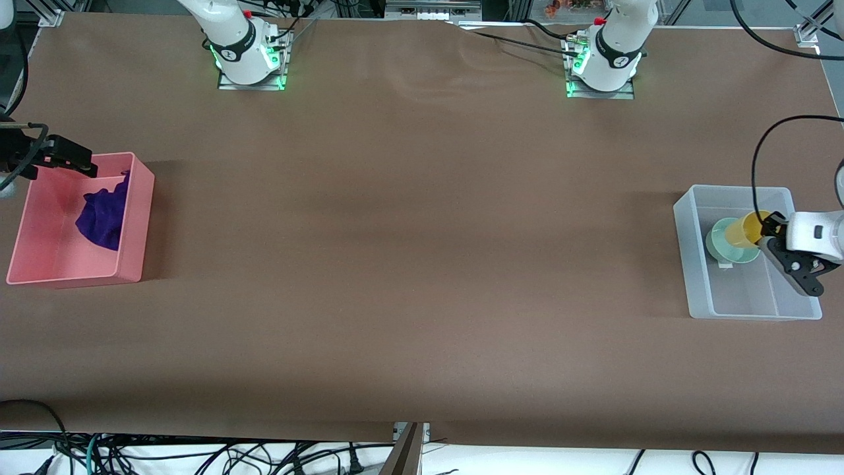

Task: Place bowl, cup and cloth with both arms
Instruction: 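Grasp the yellow cup with the left gripper and lower it into the bowl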

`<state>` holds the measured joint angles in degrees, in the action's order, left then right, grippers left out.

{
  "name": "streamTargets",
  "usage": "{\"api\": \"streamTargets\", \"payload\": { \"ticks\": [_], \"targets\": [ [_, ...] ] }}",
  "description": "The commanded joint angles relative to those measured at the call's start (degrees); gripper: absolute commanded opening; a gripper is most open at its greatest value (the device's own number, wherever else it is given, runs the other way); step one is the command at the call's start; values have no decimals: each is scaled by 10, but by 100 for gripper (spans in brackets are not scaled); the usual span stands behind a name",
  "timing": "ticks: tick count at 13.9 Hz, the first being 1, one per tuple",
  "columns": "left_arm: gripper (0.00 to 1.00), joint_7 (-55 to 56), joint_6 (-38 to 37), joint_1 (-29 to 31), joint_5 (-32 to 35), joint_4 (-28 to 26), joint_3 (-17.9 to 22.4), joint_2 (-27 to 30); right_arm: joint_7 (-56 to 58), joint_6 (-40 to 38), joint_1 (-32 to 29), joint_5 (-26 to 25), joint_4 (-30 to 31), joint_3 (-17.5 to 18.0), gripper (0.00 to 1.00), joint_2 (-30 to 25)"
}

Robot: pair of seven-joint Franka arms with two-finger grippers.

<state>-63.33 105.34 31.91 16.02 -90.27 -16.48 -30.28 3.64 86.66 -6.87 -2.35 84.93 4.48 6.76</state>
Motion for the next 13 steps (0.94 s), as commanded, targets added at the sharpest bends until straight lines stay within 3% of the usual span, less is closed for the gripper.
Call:
{"api": "streamTargets", "payload": {
  "ticks": [1,7,8,10,13],
  "targets": [
    [0,-19,87,24,16,-80,-8,3,-35,-25,-2,16,1,3,100,-8],
    [0,-44,112,51,40,-90,-7,-1,-28,-30,-5,13,-1,0,100,-1],
    [18,-43,119,54,40,-91,-7,-3,-28,-30,-5,12,-1,0,100,-1],
    [100,-44,120,54,40,-90,-8,-7,-28,-30,-4,13,-1,1,100,-1],
    [100,-58,100,53,30,-69,-16,21,-28,-27,-4,12,-1,2,100,-1]
  ]
}}
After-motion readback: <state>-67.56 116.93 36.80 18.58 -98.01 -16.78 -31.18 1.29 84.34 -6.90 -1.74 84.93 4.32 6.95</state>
